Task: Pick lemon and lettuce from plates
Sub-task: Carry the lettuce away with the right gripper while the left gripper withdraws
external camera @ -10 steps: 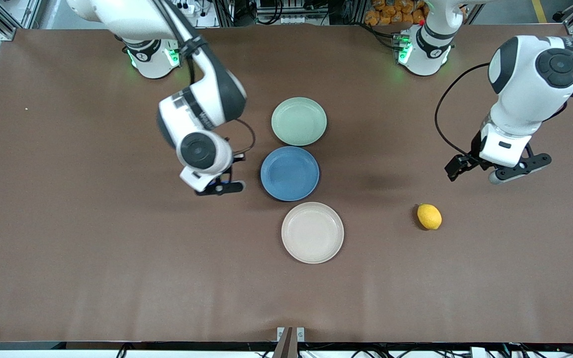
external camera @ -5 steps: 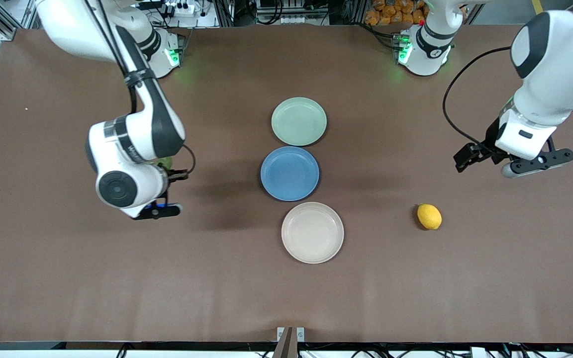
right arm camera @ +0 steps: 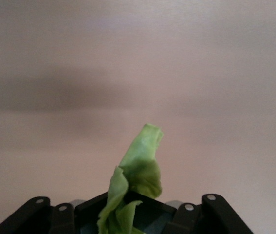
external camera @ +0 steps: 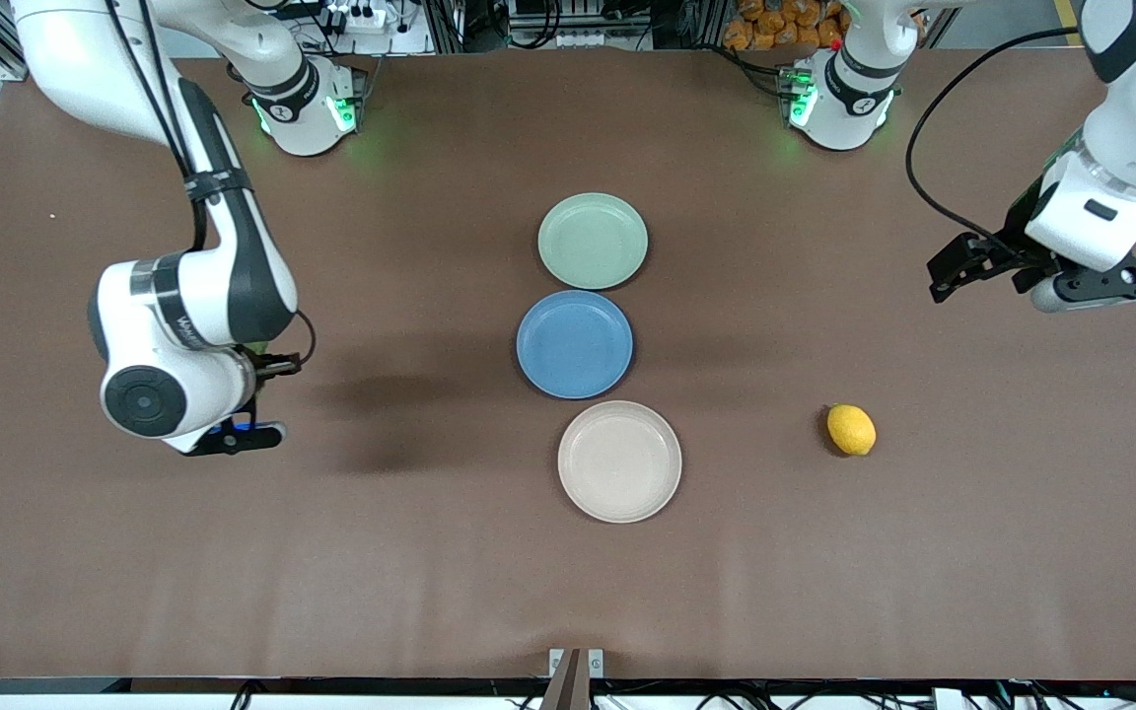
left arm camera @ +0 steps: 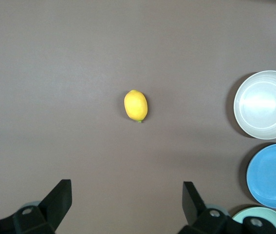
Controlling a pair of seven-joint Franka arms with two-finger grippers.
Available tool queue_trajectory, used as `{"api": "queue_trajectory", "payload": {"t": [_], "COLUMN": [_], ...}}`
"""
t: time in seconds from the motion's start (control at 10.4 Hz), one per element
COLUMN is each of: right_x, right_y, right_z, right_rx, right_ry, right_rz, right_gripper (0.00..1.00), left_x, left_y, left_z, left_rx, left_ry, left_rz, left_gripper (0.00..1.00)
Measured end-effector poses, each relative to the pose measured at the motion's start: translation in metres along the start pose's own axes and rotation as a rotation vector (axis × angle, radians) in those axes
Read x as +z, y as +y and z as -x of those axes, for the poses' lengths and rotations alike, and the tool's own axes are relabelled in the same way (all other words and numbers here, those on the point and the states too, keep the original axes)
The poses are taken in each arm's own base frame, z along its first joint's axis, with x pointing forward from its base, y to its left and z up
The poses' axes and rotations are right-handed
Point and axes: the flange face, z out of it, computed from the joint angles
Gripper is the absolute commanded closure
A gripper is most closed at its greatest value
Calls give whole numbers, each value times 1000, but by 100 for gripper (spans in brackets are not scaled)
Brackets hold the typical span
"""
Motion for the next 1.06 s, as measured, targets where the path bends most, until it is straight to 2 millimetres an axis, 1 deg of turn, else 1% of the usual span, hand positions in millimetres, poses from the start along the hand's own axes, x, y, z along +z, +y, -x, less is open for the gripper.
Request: {"api": "queue_trajectory", "payload": {"t": [0.1,0.19,0.29,0.38,0.58,0.77,0.87,0.96,1.06], "right_x": [7,16,31,52,94,130,144,154,161], "right_y": [16,27,31,30,28,40,48,52,53], "right_z": [-4,-10,-17,-22,-23,-21,-19,-16,-16], "right_rx": [3,4,3,2,-1,-22,-29,-28,-27], "right_ry": [3,21,47,78,117,163,169,165,165], "right_rz": [-10,-17,-20,-22,-26,-34,-39,-43,-44], "right_gripper": [95,95,95,95,95,95,92,88,88], "left_x": [-8,-15,-21,-27,-44,-47,-46,-46,-46], "left_y": [-1,-1,0,0,1,0,-1,-2,-3], "left_z": [2,3,4,6,8,10,10,11,11], "left_rx": [4,10,18,21,28,28,26,24,22], "left_ry": [-9,-15,-15,-15,-13,-23,-30,-34,-38], "left_rz": [-3,-4,-5,-5,-4,-7,-9,-10,-11], "left_gripper": [0,0,0,0,0,0,0,0,0]}}
